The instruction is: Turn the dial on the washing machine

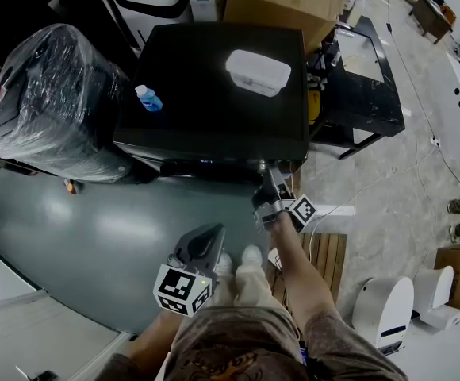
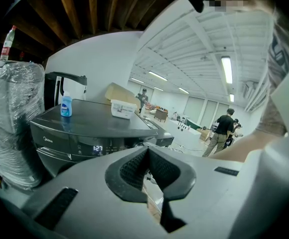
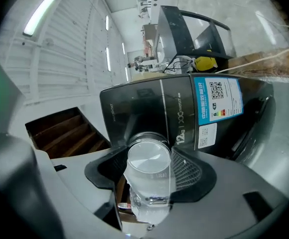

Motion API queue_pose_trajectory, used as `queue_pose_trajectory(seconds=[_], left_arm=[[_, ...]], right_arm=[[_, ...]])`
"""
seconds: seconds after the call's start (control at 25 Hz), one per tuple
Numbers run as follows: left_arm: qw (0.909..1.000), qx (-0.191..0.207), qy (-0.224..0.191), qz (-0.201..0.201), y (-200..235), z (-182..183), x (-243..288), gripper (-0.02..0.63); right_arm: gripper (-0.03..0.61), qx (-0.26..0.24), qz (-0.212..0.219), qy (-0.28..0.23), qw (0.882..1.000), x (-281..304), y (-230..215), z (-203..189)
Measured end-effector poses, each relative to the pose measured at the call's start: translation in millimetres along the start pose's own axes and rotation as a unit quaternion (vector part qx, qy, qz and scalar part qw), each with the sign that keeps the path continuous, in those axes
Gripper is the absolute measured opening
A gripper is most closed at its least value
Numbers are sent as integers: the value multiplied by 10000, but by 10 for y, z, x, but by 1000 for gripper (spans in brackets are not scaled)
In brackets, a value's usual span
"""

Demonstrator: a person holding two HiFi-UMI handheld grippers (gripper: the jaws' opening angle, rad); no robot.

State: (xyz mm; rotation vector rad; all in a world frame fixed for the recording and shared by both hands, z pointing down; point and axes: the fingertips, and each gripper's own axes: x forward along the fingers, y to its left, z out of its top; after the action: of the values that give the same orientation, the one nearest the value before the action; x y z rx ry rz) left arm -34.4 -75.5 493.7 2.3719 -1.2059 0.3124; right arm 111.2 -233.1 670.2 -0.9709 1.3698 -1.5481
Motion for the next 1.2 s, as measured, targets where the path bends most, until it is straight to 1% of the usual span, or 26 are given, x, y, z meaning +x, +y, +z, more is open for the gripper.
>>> queue_pose_trajectory(seconds=[0.16,0.32,0.48,0.64,0.8,0.88,0.96,1.08,1.2], left_arm=[[10000,-32,13,12,12,-25,-3,-3],[10000,-47,7,16,28,-33,-6,-3],[9999,-93,-75,-10,13,20,-14,-3],[9997,-85,-229,-67,-16,147,-19,-3],[9990,-65,-407,-160,-56,309,-43,-3],[9984,-76,-522,-207,-85,425,-66,-3],[9975,-104,-655,-250,-111,567,-91,-3],[9961,-113,-827,-298,-132,749,-154,-3],[9948,-108,-951,-361,-166,861,-211,-3]], right_arm=[[268,-490,-214,24,9986,-13,25,30],[267,-762,-284,249,9964,-48,74,-38],[267,-1082,-348,465,9924,-159,237,-108],[268,-1333,-146,639,9889,-239,596,-139],[267,-1721,191,754,9820,-280,1107,-167],[267,-1980,359,829,9760,-320,1412,-207],[267,-2323,525,905,9670,-381,1735,-259],[267,-2993,771,1039,9454,-516,2145,-400],[267,-3349,886,1174,9307,-716,2410,-562]])
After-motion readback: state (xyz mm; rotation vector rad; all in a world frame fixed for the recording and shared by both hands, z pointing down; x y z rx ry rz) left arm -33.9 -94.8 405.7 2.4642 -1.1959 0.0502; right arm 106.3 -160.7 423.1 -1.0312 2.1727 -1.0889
